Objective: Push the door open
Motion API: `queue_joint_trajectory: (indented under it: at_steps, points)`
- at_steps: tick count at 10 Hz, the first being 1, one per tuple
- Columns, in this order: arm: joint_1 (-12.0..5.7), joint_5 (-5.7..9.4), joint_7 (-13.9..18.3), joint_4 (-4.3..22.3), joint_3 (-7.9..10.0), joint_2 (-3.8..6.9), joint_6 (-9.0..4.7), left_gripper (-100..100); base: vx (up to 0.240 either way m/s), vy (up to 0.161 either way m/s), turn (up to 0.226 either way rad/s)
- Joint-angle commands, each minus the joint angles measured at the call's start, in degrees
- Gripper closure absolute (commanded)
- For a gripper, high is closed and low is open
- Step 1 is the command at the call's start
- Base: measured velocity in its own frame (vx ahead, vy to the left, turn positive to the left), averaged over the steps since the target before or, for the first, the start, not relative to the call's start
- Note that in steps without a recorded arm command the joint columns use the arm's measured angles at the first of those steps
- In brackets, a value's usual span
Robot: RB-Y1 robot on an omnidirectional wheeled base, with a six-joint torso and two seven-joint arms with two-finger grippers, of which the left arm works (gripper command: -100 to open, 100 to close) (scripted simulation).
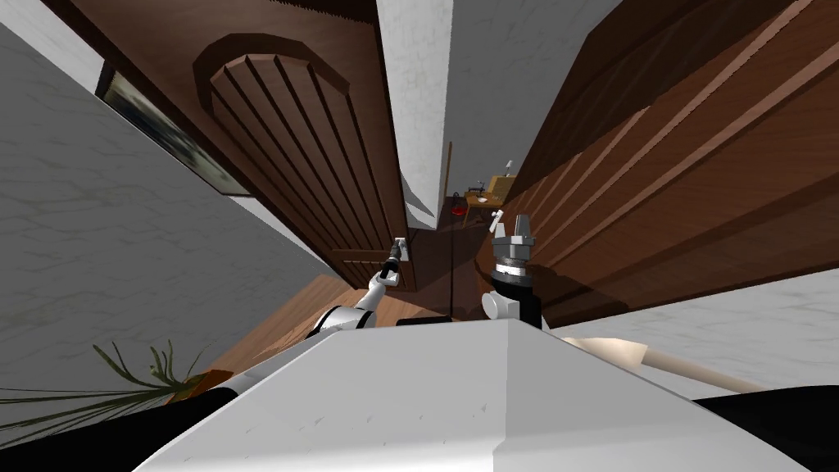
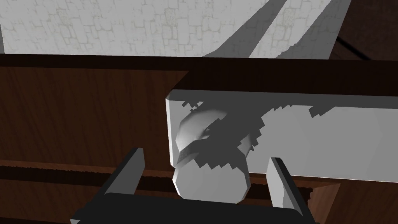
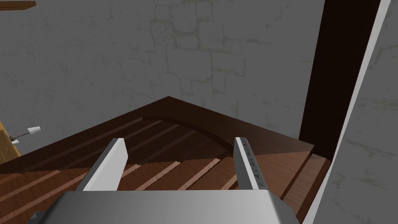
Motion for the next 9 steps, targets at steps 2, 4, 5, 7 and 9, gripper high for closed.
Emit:
queue_joint_trajectory:
  at_steps: [2, 4, 5, 7, 9]
  points:
    - [0.0, 0.0, 0.0, 0.0, 0.0, 0.0, 0.0, 100, 0.04, 0.0, 0.002]
    - [0.0, 0.0, 0.0, 0.0, 0.0, 0.0, 0.0, 100, -0.031, 0.001, -0.004]
    - [0.0, 0.0, 0.0, 0.0, 0.0, 0.0, 0.0, 100, -0.017, 0.001, 0.004]
    - [0.0, 0.0, 0.0, 0.0, 0.0, 0.0, 0.0, 100, -0.005, 0.0, 0.002]
    - [0.16, 0.35, -0.5, 0.2, 1.1, 0.7, 0.09, 100, 0.124, -0.068, 0.038]
